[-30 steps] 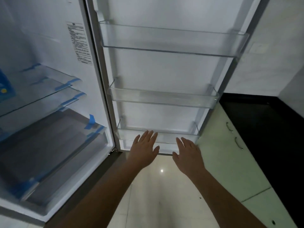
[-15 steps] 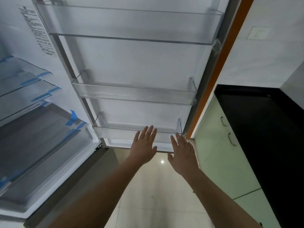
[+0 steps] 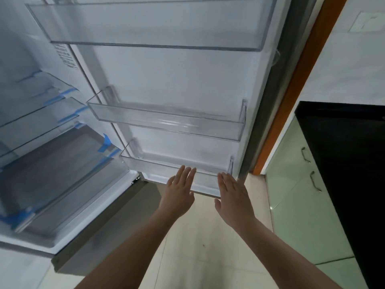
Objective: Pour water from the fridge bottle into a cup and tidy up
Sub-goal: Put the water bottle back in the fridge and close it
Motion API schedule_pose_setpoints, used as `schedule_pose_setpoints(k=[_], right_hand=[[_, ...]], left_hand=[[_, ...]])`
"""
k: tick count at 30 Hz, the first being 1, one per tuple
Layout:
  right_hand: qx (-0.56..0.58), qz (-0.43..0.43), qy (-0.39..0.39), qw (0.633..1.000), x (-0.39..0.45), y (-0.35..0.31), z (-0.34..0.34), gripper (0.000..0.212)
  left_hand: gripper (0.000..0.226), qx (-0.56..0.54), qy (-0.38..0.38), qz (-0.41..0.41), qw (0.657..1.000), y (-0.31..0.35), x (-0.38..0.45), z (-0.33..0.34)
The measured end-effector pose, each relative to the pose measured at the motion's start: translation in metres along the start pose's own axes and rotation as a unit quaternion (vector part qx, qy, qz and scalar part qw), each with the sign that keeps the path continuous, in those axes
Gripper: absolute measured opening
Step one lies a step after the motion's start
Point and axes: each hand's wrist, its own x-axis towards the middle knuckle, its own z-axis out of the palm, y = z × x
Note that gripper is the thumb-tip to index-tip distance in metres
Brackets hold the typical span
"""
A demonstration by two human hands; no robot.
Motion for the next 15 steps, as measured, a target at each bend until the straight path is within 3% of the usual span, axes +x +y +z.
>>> schedule_pose_setpoints(k=[7,15], right_hand=[[-0.002,-0.042,0.034,0.999,-0.036,-0.022,0.004,0.09],[0.067,-0.076,0.031,0.994,-0.083,-0.05,-0.004,0.084]], left_hand=[[0.079,0.009,-0.015,-0.043,0.999,0.007,-0.037,-0.006],[0.07,0.026,-0.008,-0.014,1.0,0.023,-0.093,-0.012]])
